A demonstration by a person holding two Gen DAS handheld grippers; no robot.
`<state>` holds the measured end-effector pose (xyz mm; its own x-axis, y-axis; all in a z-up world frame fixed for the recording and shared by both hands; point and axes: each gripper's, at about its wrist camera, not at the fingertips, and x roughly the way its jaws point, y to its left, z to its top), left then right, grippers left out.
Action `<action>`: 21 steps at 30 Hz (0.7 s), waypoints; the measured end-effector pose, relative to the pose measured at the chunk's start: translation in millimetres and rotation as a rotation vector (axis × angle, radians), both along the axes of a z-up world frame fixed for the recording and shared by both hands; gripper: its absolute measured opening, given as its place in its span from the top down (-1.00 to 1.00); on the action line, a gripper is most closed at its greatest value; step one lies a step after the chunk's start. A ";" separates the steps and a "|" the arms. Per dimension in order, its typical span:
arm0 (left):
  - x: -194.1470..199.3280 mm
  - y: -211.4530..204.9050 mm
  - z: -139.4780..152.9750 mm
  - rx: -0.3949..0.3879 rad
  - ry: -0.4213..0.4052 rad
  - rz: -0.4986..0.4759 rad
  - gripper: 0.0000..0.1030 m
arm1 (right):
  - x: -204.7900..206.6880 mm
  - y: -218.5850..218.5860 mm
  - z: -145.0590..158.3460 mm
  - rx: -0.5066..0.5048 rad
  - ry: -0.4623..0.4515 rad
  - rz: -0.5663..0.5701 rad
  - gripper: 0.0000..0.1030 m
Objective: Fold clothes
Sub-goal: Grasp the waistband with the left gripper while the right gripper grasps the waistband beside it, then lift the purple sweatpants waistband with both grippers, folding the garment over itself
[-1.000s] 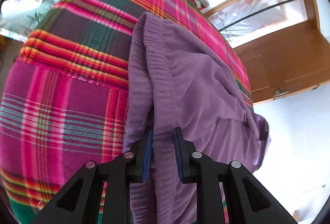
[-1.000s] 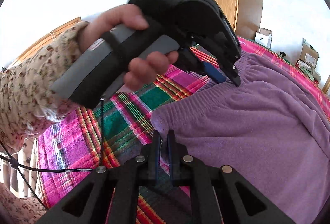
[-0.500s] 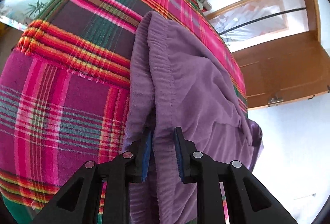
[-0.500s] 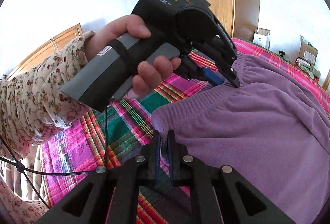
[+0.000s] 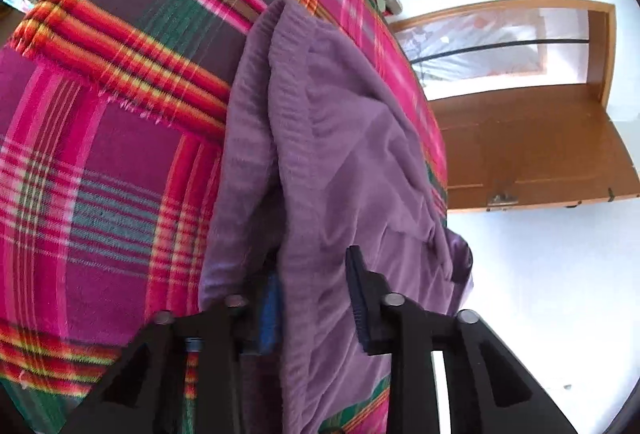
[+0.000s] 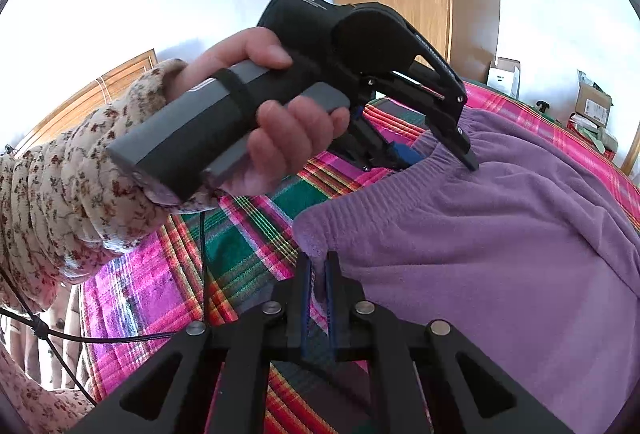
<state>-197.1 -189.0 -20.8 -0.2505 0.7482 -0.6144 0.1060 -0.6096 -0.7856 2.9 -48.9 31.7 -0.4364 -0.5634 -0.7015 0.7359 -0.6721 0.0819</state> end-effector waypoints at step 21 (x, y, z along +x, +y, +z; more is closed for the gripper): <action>18.5 -21.9 26.1 -0.227 0.164 0.107 0.91 | 12.9 -20.8 -8.3 0.027 -0.015 0.031 0.87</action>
